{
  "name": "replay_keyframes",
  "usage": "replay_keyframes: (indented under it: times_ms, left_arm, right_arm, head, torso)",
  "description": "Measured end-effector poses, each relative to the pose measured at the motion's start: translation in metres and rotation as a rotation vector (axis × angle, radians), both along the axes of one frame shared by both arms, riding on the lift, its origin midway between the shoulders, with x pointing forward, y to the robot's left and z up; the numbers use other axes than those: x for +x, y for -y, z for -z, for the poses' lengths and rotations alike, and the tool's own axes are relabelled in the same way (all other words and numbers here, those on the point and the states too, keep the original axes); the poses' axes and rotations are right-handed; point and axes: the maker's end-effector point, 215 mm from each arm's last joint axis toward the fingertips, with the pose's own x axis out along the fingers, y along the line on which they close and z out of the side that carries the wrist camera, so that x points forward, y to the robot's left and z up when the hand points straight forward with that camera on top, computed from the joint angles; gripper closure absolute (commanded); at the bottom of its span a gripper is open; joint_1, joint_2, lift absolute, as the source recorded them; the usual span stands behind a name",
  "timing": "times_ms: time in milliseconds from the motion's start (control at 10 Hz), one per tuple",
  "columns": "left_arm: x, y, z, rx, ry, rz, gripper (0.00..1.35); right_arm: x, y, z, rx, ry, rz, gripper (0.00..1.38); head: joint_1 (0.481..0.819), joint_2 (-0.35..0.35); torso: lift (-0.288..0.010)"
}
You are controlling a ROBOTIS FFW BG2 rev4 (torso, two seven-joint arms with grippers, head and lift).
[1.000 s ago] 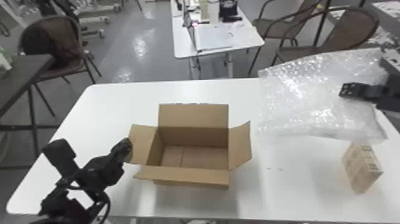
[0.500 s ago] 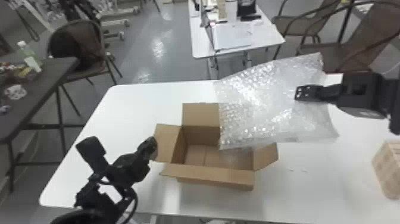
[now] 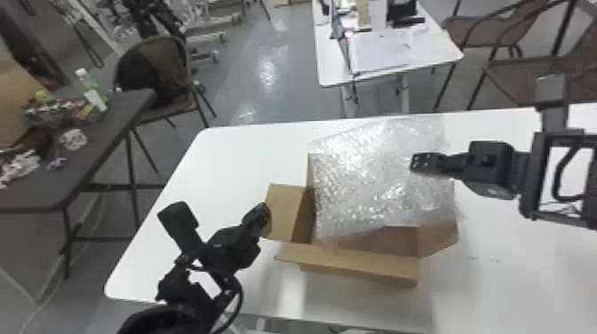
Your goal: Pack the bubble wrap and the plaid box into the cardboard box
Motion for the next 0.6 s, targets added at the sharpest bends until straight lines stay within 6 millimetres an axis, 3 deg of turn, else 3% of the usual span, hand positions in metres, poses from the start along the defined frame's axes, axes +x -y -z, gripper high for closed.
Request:
replay_keyframes:
  times_ms: [200,400,500,600]
  left_arm:
    - [0.000,0.000,0.000,-0.001,0.000,-0.001,1.22]
    - [-0.001,0.000,0.000,-0.001,0.000,-0.002,1.22]
    - [-0.001,0.000,0.001,-0.002,0.000,-0.002,1.22]
    - [-0.002,0.000,0.001,-0.003,0.000,-0.002,1.22]
  right_arm:
    - [-0.015,-0.029,0.019,0.139,-0.066,-0.107,1.27]
    - [-0.020,-0.040,0.033,0.164,-0.091,-0.134,0.42]
    - [-0.014,-0.033,0.029,0.128,-0.052,-0.122,0.09]
    - [-0.005,-0.020,0.020,0.085,0.001,-0.101,0.07]
  head:
    - [0.695,0.350]
    - [0.695,0.350]
    - [0.695,0.350]
    - [0.695,0.350]
  torso:
    - [-0.122]
    - [-0.122]
    - [-0.122]
    - [-0.122]
